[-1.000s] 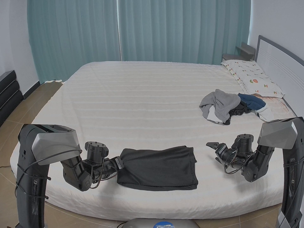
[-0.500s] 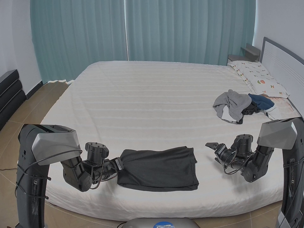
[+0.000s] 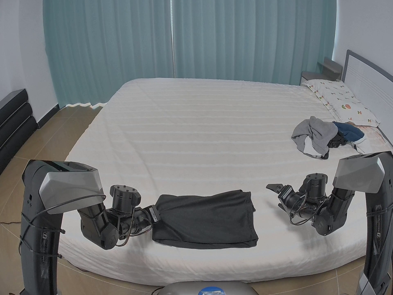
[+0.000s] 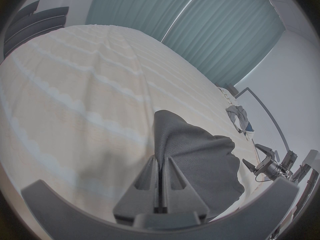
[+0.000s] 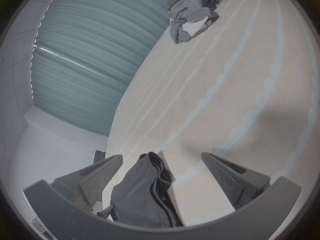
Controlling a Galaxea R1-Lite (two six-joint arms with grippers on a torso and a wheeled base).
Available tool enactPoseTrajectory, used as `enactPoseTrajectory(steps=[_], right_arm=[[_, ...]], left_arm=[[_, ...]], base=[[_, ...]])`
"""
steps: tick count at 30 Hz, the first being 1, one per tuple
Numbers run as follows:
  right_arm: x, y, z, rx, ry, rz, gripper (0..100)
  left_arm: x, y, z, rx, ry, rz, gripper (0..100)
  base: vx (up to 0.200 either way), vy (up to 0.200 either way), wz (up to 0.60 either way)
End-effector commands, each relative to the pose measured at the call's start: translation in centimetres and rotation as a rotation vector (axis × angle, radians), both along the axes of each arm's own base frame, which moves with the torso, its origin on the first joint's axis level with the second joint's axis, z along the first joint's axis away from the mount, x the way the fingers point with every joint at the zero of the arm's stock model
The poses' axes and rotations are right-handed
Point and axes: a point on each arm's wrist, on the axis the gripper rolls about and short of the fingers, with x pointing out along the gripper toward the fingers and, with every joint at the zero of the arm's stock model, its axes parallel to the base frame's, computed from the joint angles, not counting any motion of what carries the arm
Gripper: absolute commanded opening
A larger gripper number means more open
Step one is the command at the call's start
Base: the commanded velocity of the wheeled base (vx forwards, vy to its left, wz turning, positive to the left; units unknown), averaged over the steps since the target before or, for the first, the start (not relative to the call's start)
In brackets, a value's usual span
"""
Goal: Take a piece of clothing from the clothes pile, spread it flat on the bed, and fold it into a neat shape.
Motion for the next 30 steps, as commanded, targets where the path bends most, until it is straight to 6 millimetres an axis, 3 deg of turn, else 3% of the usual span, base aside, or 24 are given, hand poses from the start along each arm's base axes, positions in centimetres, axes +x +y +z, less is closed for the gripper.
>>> enactPoseTrajectory(steps=[1,5,17,18,30], right_arm=[[0.0,0.0,0.0,0.000,0.001,0.002,100],[0.0,0.0,-0.1,-0.001,0.002,0.000,100],[-0.1,0.1,-0.1,-0.003,0.004,0.003,100],[-0.1,0.1,-0.1,-0.003,0.004,0.003,100],[-0.5,0.6,-0.1,-0.003,0.012,0.019,100]], left_arm=[[-0.3,-0.2,0.2,0.000,0.000,-0.007,0],[-0.6,-0.5,0.2,0.002,0.006,-0.018,0],[-1.6,-0.6,0.0,0.010,0.028,-0.030,0],[-1.7,-0.8,0.0,0.010,0.028,-0.036,100],[-1.4,-0.5,0.1,0.007,0.019,-0.027,100]], base=[[0.000,0.200,0.00],[0.000,0.200,0.00],[0.000,0.000,0.00],[0.000,0.000,0.00],[0.000,0.000,0.00]])
